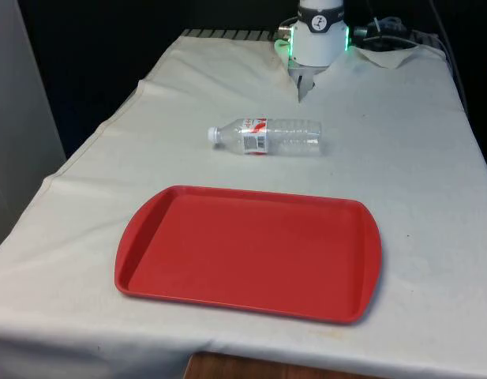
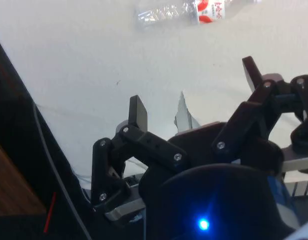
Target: Place the bottle upright on the tray.
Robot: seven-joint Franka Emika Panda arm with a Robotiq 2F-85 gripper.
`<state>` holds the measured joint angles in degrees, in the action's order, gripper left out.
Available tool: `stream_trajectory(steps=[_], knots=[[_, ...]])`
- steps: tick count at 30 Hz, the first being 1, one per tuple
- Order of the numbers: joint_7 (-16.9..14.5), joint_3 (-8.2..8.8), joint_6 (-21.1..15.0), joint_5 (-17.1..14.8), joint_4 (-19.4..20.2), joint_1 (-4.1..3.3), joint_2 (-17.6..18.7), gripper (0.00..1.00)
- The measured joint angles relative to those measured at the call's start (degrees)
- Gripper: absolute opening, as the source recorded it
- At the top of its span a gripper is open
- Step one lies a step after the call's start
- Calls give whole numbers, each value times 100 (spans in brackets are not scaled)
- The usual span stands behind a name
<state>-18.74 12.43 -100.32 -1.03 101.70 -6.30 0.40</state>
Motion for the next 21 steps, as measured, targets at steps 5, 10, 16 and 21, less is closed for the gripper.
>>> stream_trajectory(steps=[5,10,16,21], knots=[[0,0,0,23,195,0,-160,100],[0,0,0,46,378,0,-315,100],[0,0,0,80,619,0,-516,100],[0,0,0,115,808,0,-682,100]])
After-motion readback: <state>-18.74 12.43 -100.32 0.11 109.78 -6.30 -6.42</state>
